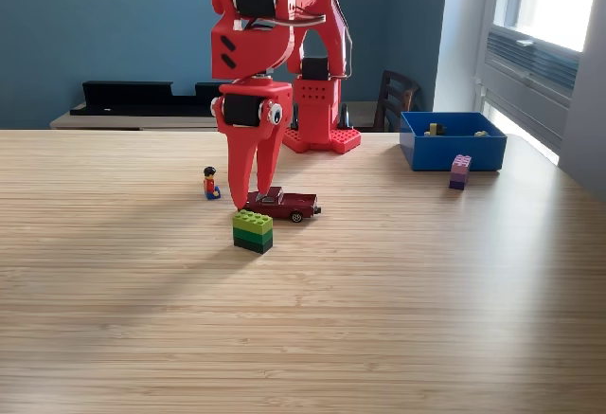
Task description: Grasp a lego block and put it in the bin.
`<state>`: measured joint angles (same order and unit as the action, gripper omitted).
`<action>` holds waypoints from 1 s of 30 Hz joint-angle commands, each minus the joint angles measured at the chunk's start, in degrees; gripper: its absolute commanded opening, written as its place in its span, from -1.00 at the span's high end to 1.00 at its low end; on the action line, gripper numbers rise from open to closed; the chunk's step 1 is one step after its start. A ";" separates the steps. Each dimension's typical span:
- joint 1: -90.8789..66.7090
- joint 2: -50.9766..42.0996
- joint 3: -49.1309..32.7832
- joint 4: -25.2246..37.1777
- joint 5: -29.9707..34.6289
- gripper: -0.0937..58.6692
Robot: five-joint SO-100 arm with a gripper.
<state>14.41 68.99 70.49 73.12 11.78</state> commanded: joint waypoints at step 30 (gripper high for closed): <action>0.00 -15.21 -14.85 3.69 -0.35 1.00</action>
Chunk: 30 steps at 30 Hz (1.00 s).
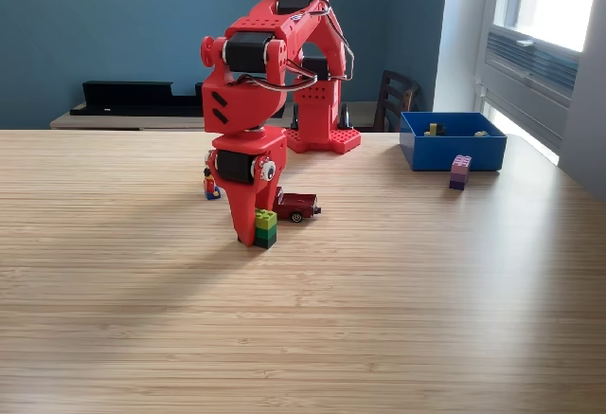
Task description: Grasp a lego block and put it in the bin.
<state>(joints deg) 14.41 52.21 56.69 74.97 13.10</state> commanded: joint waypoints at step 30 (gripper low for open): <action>-64.51 43.59 14.15 23.20 -22.68 1.00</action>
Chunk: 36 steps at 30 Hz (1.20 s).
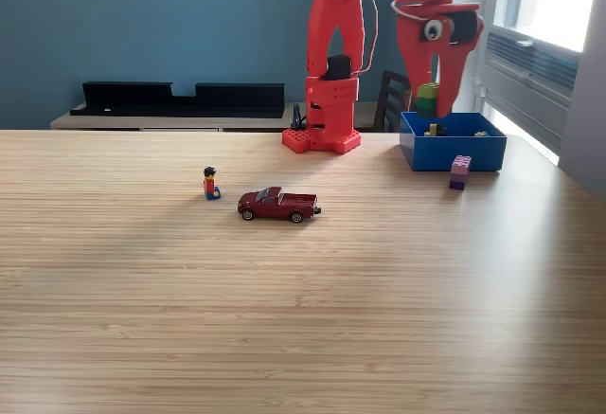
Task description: Grasp a lego block and put it in the bin.
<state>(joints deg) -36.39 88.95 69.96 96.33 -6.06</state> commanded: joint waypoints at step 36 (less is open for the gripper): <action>-23.91 7.56 4.57 2.72 -11.87 0.99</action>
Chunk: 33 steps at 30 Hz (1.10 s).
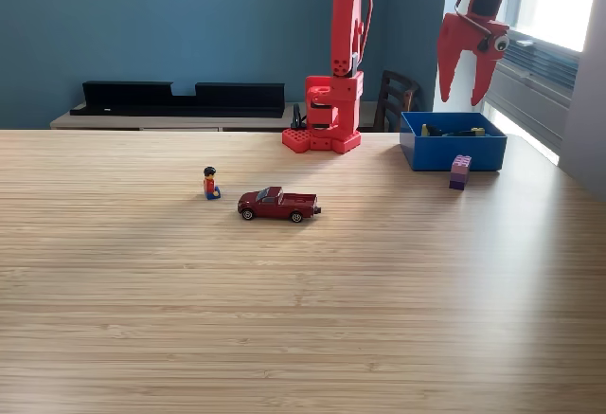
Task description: Grasp a lego block and put it in the bin.
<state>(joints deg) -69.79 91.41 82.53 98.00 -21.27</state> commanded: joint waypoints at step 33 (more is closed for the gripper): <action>61.70 4.48 -13.62 -0.79 10.37 1.00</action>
<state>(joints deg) -8.53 91.41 72.86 98.00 -11.34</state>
